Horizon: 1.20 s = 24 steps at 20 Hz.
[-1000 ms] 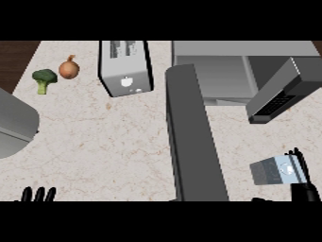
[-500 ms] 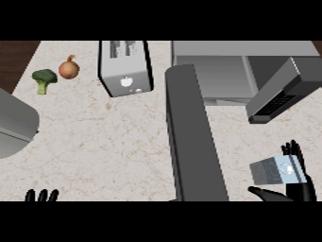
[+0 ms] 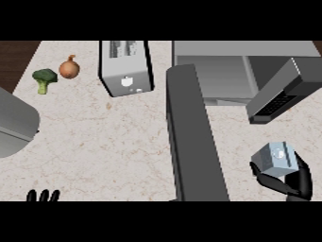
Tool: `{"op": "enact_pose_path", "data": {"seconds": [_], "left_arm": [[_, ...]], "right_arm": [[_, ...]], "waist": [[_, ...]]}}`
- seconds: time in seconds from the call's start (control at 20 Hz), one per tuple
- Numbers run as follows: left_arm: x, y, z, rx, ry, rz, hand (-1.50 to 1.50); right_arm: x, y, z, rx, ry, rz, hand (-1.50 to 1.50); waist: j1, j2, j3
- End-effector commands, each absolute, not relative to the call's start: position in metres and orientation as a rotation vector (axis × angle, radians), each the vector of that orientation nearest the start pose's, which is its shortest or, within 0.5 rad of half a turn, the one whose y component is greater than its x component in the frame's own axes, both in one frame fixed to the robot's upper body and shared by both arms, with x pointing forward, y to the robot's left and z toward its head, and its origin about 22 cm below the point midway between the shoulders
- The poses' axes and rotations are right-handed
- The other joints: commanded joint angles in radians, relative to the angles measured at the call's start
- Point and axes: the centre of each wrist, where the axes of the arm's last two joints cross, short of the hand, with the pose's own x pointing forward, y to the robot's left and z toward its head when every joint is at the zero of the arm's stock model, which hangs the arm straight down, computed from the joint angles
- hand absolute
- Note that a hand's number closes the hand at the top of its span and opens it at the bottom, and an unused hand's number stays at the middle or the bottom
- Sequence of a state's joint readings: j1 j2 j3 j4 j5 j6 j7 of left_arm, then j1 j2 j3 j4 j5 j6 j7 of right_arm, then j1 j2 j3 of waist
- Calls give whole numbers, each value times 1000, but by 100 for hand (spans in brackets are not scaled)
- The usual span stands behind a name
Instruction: Pick up the milk, place it into the microwave and close the microwave
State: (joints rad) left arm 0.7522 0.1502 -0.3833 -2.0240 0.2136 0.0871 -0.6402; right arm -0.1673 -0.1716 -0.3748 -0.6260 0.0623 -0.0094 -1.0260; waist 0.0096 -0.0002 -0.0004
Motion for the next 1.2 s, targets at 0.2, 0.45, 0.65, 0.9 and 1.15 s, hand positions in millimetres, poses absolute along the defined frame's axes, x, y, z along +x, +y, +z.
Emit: {"op": "enact_pose_path", "data": {"seconds": [0.2,0.45,0.65,0.9,1.15], "left_arm": [[60,217,-5,-133,-1906,226,-150],[60,221,8,-140,-1936,221,-150],[67,222,-12,-148,-1920,232,-150],[60,220,12,-138,-1920,241,-150],[41,218,10,-144,-1911,243,-150]], "right_arm": [[266,-308,-137,-372,-1865,-45,150],[291,-298,-127,-292,-1938,-33,150],[296,-276,-130,-248,-1963,-46,150],[296,-280,-129,-257,-1981,-22,150],[286,-269,-131,-218,-2001,-17,150]], "waist": [[18,6,3],[39,13,5],[23,9,3],[10,4,2],[-4,-3,0]]}}
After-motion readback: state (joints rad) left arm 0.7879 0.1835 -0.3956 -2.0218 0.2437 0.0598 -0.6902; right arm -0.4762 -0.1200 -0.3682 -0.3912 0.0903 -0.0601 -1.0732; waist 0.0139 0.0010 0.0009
